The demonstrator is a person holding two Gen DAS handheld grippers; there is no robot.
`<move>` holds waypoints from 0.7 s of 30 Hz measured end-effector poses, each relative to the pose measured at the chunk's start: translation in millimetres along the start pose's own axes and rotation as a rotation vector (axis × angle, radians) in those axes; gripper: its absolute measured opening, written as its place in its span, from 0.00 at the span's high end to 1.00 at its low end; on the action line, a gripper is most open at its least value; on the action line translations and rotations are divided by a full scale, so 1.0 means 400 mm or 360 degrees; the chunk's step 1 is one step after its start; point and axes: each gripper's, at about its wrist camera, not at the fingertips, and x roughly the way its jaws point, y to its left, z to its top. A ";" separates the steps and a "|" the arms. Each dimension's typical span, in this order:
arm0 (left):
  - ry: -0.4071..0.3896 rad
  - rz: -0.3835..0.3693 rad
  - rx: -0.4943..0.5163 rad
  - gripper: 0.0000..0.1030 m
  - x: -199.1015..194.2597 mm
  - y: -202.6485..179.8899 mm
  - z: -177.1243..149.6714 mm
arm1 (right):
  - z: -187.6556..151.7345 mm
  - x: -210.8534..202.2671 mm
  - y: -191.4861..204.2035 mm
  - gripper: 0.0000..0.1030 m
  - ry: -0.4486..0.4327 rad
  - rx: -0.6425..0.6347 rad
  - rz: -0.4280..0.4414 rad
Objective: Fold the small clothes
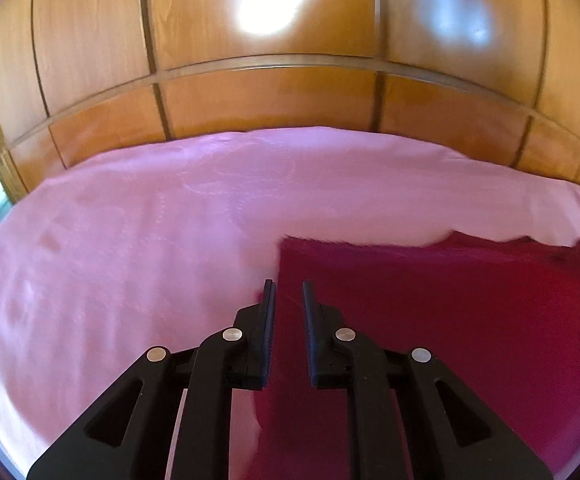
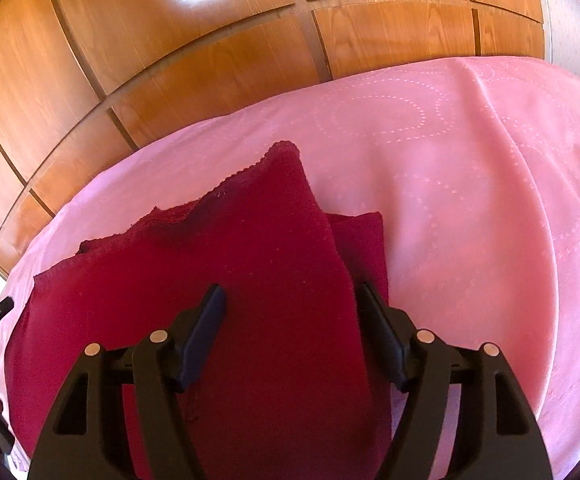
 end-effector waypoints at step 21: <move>-0.0077 -0.0158 0.0062 0.39 -0.133 -0.105 -0.118 | 0.003 0.003 -0.004 0.27 -0.0012 0.0037 0.0078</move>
